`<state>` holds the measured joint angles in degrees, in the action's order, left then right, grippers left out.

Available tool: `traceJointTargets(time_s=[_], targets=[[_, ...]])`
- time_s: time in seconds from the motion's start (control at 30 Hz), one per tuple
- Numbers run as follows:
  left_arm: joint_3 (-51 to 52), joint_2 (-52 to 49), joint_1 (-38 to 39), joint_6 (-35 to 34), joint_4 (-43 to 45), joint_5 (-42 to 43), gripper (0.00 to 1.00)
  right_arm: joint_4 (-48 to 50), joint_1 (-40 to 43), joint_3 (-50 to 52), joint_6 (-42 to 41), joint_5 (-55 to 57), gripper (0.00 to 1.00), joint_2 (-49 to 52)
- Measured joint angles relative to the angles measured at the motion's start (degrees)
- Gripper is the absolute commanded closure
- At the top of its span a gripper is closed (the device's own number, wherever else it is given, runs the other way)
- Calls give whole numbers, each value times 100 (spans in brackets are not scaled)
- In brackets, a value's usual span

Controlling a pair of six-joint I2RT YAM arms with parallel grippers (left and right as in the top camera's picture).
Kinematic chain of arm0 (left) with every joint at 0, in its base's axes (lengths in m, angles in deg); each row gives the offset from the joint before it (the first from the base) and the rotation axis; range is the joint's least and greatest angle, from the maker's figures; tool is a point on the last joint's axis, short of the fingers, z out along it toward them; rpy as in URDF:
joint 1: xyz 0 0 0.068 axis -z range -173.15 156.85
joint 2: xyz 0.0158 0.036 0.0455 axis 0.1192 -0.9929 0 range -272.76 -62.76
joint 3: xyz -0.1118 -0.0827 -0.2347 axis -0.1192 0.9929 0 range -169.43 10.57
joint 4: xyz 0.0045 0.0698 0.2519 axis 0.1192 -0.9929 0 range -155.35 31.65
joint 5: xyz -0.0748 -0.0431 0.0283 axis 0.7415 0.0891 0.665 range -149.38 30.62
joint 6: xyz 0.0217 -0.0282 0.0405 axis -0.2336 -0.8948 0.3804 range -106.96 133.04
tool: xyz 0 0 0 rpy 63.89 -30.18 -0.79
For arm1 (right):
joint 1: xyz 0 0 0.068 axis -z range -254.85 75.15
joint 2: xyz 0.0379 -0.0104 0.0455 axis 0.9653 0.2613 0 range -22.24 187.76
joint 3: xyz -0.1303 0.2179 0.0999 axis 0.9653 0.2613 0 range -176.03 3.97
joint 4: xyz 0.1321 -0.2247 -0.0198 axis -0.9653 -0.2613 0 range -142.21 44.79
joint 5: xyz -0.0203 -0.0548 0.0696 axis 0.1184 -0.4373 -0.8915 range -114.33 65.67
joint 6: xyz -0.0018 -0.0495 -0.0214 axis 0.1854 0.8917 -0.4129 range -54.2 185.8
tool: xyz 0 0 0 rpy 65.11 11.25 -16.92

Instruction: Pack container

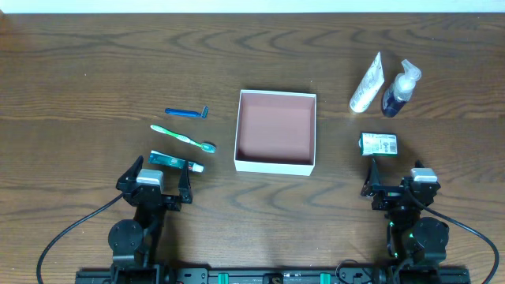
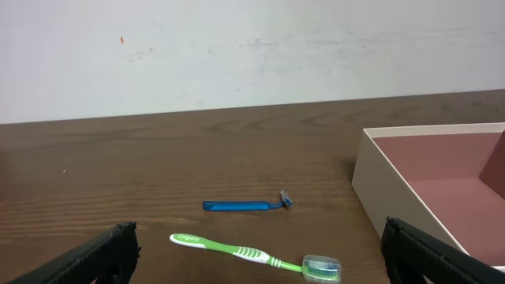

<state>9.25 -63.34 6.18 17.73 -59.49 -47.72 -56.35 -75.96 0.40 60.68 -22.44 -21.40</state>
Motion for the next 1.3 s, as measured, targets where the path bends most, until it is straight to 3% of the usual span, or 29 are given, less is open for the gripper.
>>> traceJointTargets(time_s=[1.3], targets=[[0,0,0,0,0,0,2,15,0,0,109,118,1,0]])
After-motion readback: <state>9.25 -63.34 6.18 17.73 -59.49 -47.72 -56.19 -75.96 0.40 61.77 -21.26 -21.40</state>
